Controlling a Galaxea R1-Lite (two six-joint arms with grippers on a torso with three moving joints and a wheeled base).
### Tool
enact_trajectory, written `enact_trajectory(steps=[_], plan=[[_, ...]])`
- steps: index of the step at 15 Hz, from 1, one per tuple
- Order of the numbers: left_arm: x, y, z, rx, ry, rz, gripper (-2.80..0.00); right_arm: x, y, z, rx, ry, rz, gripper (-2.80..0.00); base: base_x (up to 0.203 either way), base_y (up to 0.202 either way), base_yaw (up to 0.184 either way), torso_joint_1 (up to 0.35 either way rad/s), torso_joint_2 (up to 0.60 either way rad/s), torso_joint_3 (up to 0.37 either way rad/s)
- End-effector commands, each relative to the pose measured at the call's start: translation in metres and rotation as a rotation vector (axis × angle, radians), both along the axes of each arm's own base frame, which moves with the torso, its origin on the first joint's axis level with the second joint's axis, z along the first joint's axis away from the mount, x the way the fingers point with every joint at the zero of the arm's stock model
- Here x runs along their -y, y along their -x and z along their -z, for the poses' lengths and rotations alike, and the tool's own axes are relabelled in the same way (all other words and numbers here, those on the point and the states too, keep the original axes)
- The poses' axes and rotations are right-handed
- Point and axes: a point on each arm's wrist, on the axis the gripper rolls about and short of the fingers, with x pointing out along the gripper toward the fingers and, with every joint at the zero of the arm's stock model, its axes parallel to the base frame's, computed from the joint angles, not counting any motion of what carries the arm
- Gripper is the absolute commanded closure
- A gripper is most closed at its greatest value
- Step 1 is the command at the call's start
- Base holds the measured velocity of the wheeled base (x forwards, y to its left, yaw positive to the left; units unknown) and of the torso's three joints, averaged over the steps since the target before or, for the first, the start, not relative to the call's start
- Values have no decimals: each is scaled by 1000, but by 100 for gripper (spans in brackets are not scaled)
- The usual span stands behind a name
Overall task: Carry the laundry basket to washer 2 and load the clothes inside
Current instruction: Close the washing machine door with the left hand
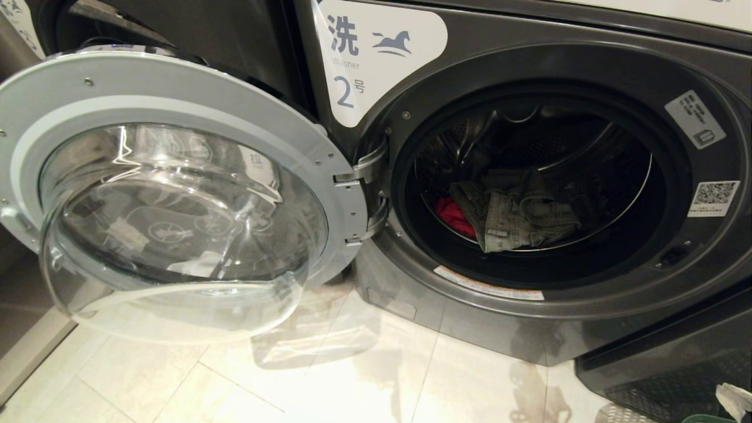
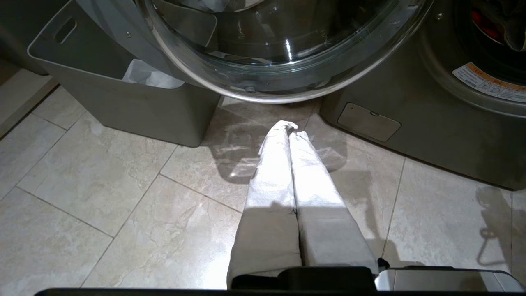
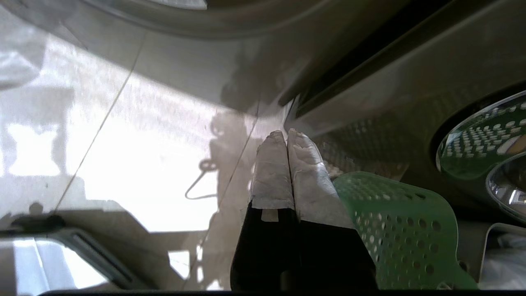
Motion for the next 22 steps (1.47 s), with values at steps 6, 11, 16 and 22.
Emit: enact_trajectory(steps=[6,11,16,22], plan=[[0,0,0,0,1,0,0,3,45,15,6,-6,-47,0,0,0,0,0,0,0],[0,0,0,0,1,-1,0,0,70,26,95,37,-133,0,0,0,0,0,0,0],[0,0,0,0,1,-1,0,-1,70,27,82,78,-182,0,0,0,0,0,0,0],[0,0,0,0,1,-1,0,-1,74,27,124,87,-225,0,0,0,0,0,0,0]])
